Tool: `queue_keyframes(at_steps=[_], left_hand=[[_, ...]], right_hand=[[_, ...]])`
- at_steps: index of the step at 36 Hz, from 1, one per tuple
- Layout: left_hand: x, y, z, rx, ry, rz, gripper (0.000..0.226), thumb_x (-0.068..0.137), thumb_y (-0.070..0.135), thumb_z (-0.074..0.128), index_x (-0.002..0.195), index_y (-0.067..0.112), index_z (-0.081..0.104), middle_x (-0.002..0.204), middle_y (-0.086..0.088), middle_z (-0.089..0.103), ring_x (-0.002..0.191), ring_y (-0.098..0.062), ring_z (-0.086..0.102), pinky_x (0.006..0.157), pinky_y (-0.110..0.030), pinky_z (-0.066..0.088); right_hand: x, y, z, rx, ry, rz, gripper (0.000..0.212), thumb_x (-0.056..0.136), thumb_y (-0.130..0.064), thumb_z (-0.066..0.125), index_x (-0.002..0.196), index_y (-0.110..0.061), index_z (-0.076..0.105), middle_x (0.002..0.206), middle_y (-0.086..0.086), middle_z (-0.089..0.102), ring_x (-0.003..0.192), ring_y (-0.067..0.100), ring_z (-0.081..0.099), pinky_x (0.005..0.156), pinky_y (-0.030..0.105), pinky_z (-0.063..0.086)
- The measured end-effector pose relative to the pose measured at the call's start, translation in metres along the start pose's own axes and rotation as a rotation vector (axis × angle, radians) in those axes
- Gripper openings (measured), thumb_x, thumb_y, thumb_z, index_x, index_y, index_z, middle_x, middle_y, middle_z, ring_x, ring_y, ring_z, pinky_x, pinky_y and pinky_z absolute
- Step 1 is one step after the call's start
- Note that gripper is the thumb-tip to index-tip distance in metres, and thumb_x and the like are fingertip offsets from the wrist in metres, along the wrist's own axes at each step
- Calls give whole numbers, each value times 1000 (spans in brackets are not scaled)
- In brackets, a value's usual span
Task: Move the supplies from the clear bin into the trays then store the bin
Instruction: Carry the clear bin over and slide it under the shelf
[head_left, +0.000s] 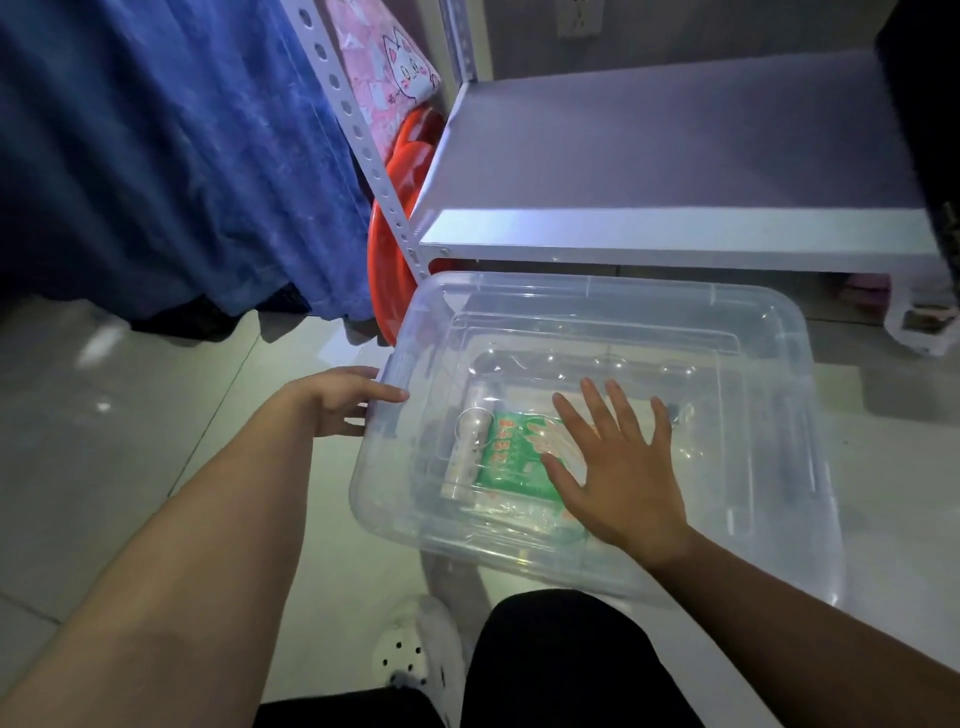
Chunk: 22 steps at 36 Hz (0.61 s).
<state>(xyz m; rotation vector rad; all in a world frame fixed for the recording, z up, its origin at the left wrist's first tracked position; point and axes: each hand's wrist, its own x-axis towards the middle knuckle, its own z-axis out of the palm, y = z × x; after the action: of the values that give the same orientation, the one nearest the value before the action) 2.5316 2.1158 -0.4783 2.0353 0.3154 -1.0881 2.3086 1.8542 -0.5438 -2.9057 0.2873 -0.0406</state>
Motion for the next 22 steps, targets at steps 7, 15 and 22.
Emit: queue_keyframes(at_steps=[7, 15, 22], left_hand=[[-7, 11, 5, 57, 99, 15, 40, 70, 11, 86, 91, 27, 56, 108, -6, 71, 97, -25, 68, 68, -36, 56], [-14, 16, 18, 27, 243, 53, 27, 66, -1, 87, 79, 13, 68, 92, -14, 70, 77, -32, 69, 52, -33, 57], [-17, 20, 30, 131, 334, 34, 26, 73, 1, 83, 93, 8, 69, 89, -14, 64, 74, -30, 62, 61, -36, 56]], right_hand=[[-1, -2, -5, 5, -14, 1, 69, 92, -69, 18, 149, -35, 36, 160, 3, 30, 149, 29, 22, 116, 65, 8], [0, -3, -7, -6, -33, 12, 72, 90, -71, 13, 151, -37, 32, 162, 2, 24, 151, 28, 17, 117, 64, 6], [0, -3, -7, 1, -37, 21, 70, 90, -71, 16, 150, -37, 33, 161, 2, 27, 150, 28, 20, 117, 63, 4]])
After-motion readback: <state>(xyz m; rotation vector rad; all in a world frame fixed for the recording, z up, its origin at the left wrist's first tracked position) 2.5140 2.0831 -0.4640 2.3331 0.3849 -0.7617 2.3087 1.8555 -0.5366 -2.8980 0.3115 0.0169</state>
